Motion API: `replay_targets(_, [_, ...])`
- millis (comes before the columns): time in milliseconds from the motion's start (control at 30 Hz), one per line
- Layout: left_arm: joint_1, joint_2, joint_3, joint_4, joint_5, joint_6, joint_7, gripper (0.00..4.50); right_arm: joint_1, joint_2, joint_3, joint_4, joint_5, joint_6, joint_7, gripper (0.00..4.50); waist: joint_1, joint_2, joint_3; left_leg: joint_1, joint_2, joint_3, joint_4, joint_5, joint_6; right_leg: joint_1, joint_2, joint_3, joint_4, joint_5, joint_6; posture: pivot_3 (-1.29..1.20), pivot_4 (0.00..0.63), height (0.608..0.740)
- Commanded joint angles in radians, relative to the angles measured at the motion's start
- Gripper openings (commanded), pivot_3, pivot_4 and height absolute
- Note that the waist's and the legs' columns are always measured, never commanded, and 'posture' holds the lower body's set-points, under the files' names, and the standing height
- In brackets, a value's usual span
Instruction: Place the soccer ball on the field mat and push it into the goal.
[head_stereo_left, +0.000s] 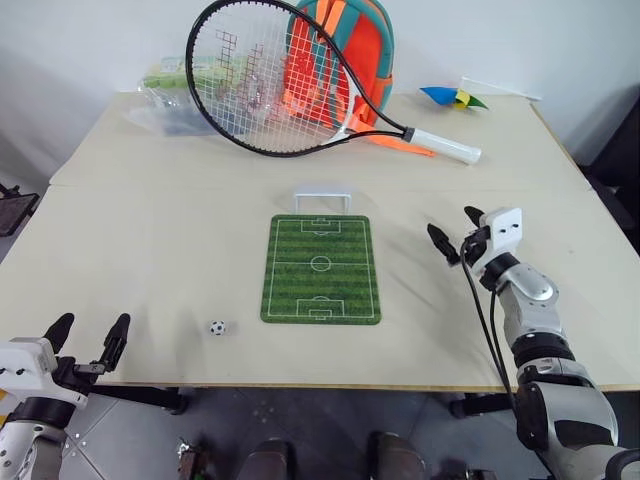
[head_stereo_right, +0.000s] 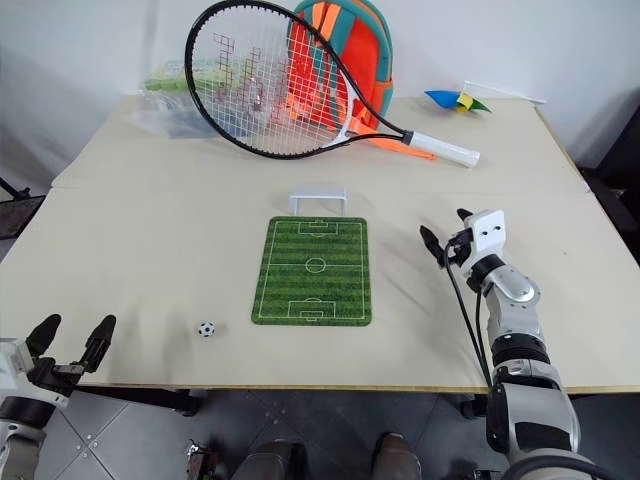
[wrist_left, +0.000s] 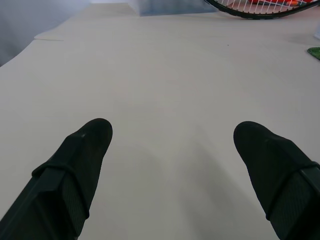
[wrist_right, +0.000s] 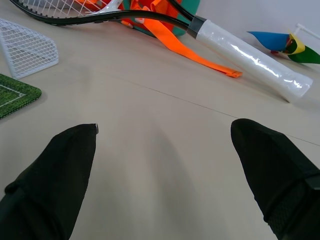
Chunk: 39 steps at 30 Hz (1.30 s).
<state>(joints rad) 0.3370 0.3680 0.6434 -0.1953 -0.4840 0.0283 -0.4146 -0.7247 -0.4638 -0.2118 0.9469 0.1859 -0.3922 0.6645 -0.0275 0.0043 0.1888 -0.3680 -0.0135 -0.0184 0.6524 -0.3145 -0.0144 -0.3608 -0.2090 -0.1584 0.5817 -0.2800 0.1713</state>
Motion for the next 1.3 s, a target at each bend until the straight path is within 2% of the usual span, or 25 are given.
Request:
replay_targets(33, [0.0,0.007,0.025,-0.009,-0.013,-0.029,-0.007,4.42,0.002,-0.002,-0.012,-0.034,0.032,-0.028,0.053,4.5,0.0,0.0,0.0,0.0,0.0,0.0,0.0,0.0,0.0,0.0,0.0,0.0,0.0,0.0,0.0,0.0,0.15,0.74])
replay_targets(200, [-0.018,0.14,0.047,0.092,-0.053,-0.072,-0.218,4.42,0.022,-0.021,-0.005,-0.21,0.168,0.083,0.331,4.5,0.0,0.0,0.0,0.0,0.005,0.001,0.001,-0.001,-0.002,-0.001,0.005,0.001,0.0,0.001,-0.002,0.0,0.15,0.74])
replay_targets(333, [-0.078,0.344,0.062,0.282,-0.073,-0.102,-0.466,4.42,0.145,-0.104,-0.009,-0.498,0.333,0.194,0.609,4.5,0.014,0.001,0.001,-0.001,0.008,0.002,0.001,-0.002,-0.004,-0.003,0.009,0.001,0.001,0.0,-0.004,0.0,0.15,0.74])
replay_targets(467, [-0.141,0.491,0.006,0.423,-0.051,-0.148,-0.698,4.42,0.338,-0.199,-0.038,-0.822,0.517,0.418,0.707,4.5,0.027,0.001,0.001,-0.002,0.009,0.004,0.0,-0.004,-0.005,-0.006,0.01,0.002,0.001,0.0,-0.005,0.0,0.15,0.74])
replay_targets(533, [-0.188,0.547,-0.05,0.486,-0.043,-0.15,-0.819,4.42,0.477,-0.238,-0.054,-1.004,0.578,0.448,0.764,4.5,0.032,0.002,0.001,-0.002,0.009,0.006,0.0,-0.004,-0.005,-0.007,0.01,0.002,0.002,0.0,-0.005,0.0,0.15,0.74])
replay_targets(600, [-0.252,0.58,-0.103,0.561,-0.029,-0.154,-0.899,4.42,0.57,-0.233,-0.065,-1.127,0.607,0.447,0.764,4.5,0.032,0.002,0.001,-0.001,0.009,0.007,-0.001,-0.004,-0.005,-0.009,0.01,0.002,0.002,0.0,-0.005,0.0,0.15,0.74])
replay_targets(700, [-0.328,0.591,-0.173,0.658,0.011,-0.199,-0.985,4.42,0.628,-0.194,-0.055,-1.21,0.603,0.422,0.722,4.5,0.022,0.001,0.001,0.0,0.01,0.01,-0.001,-0.004,-0.005,-0.01,0.01,0.004,0.003,0.0,-0.005,0.0,0.15,0.74])
replay_targets(833, [-0.402,0.579,-0.223,0.746,0.033,-0.222,-1.03,4.42,0.659,-0.174,-0.075,-1.208,0.603,0.404,0.721,4.5,0.014,-0.001,0.001,0.001,0.011,0.016,0.0,-0.004,-0.005,-0.014,0.01,0.009,0.007,0.001,-0.006,0.0,0.15,0.74])
replay_targets(1067, [-0.497,0.468,-0.319,0.652,0.005,-0.168,-1.032,4.42,0.679,-0.193,-0.081,-1.169,0.545,0.338,0.749,4.5,0.033,-0.001,0.001,0.0,0.011,0.017,0.002,-0.005,-0.005,-0.015,0.01,0.009,0.008,0.001,-0.006,0.0,0.15,0.74])
replay_targets(1300, [-0.595,0.356,-0.439,0.687,0.097,-0.232,-0.985,4.42,0.687,-0.187,-0.054,-1.18,0.532,0.355,0.72,4.5,0.032,-0.002,0.0,0.0,0.011,0.017,0.005,-0.005,-0.004,-0.015,0.011,0.01,0.01,0.001,-0.006,0.0,0.15,0.74])
